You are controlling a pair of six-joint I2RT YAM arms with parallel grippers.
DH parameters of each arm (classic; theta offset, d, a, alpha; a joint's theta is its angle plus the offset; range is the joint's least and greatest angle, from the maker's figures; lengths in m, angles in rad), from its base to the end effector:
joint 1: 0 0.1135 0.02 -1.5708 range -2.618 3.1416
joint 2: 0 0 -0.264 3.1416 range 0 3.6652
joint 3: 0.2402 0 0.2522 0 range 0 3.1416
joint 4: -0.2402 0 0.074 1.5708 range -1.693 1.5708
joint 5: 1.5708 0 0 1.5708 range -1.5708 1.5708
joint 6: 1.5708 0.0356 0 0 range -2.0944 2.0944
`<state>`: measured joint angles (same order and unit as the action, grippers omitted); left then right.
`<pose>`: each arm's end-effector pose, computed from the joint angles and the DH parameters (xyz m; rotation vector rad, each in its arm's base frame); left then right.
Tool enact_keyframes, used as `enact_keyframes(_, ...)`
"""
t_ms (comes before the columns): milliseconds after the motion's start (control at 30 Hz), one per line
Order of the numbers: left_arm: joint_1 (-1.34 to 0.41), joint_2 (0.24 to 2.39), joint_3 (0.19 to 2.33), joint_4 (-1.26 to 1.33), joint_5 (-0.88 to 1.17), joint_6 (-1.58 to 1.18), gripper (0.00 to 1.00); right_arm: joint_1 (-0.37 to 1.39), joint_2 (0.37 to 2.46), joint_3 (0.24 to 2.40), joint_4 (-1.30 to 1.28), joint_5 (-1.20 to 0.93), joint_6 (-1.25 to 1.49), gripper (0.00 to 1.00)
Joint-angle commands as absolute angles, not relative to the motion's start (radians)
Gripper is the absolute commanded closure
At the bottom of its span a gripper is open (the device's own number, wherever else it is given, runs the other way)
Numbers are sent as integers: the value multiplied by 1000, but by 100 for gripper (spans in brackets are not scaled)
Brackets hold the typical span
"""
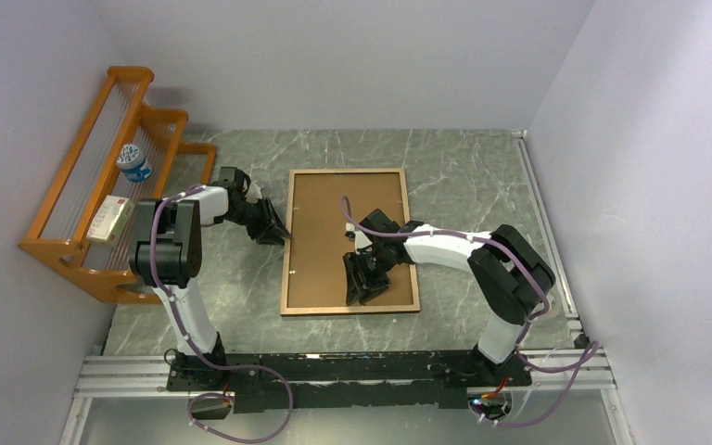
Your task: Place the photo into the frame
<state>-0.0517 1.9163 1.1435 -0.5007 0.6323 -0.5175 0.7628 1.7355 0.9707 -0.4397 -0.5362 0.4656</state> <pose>0.3552 -0.0395 0.1356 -0.5246 2.8197 -1.0199 0.2181 0.2336 0.1499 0.5884 -2.9112 -0.9826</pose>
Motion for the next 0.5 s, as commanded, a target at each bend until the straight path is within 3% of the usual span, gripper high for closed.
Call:
enact_keyframes(0,-55,1927,1141,-491,673,-515,64,770,1748,941,-500,-518,438,53)
enact_keyframes(300,-55,1916,1154,-498,669,-518,63,769,1670,973,-400,-508,464,49)
enact_keyframes(467,-55,1904,1176,-517,651,-513,59,754,1599,1051,-346,-378,506,45)
